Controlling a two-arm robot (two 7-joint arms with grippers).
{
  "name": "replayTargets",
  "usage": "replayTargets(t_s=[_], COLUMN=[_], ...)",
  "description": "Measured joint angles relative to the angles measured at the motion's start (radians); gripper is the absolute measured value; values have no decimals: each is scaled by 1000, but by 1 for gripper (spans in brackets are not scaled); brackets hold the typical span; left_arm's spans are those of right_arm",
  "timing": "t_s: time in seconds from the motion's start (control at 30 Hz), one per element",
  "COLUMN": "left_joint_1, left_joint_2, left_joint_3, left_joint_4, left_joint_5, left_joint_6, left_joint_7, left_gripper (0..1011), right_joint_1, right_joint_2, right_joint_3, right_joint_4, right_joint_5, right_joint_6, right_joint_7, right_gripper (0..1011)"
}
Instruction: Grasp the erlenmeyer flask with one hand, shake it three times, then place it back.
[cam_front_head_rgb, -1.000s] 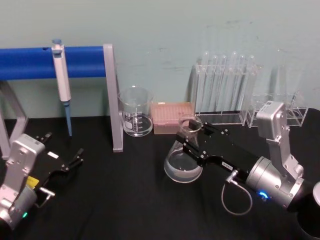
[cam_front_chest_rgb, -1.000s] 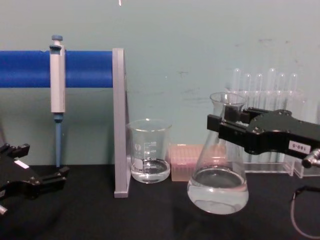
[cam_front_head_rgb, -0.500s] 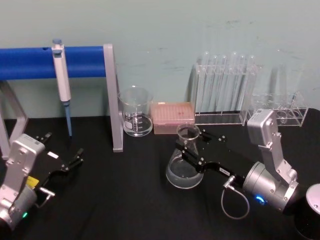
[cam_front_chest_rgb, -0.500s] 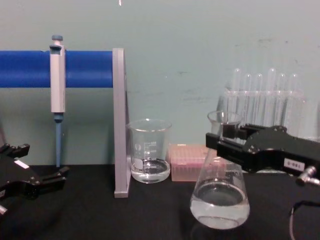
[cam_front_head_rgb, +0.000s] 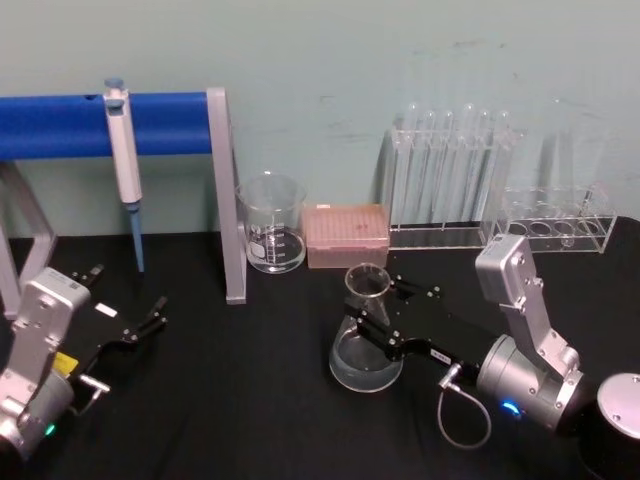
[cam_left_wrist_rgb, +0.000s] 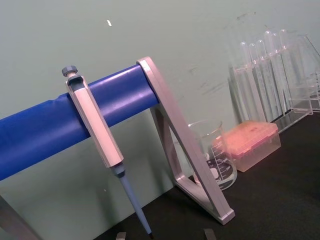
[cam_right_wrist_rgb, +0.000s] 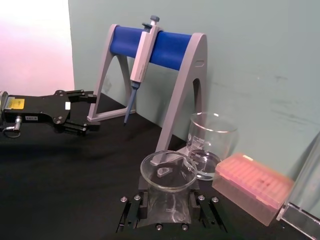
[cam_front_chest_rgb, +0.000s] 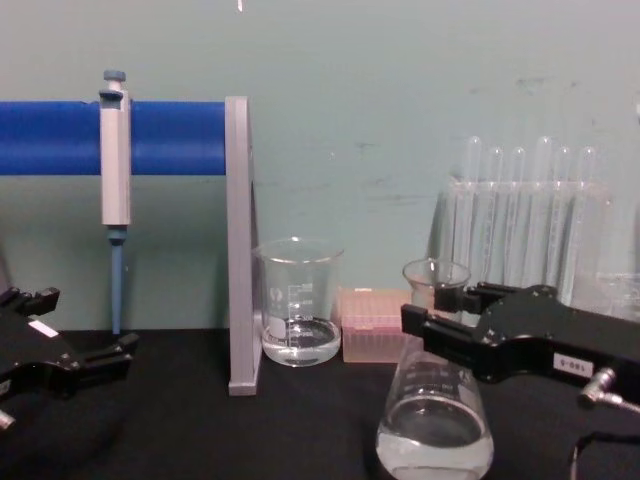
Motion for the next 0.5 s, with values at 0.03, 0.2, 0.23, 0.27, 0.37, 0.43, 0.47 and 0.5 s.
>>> replayTargets(t_s=[0.03,0.2,0.23,0.27,0.37,0.43,0.47,0.5], left_joint_1=[0,0,0,0,0,0,0,0], left_joint_2=[0,0,0,0,0,0,0,0], left_joint_3=[0,0,0,0,0,0,0,0], left_joint_4=[0,0,0,0,0,0,0,0], left_joint_5=[0,0,0,0,0,0,0,0], left_joint_6=[0,0,0,0,0,0,0,0], left_joint_7=[0,0,0,0,0,0,0,0], left_gripper=[1001,1001,1001,1001,1001,1001,1001,1001], right_joint_1=[1,7,8,10,11,14,15,16], right_joint_2=[-1,-6,-7,-8,-10,-11,-12,-12], right_joint_3=[-1,-6,-6,-8,-10,-12,-12,-13], right_joint_4=[2,15,16,19,23,27,29,31], right_joint_5=[-1,-3,-3,-4,-4,-5,-5,-5], right_joint_6=[0,-2,-2,-2,-2,-2,-1,-1], right_joint_7=[1,7,8,10,12,14,14,15], right_gripper=[449,449,449,449,449,449,449,449])
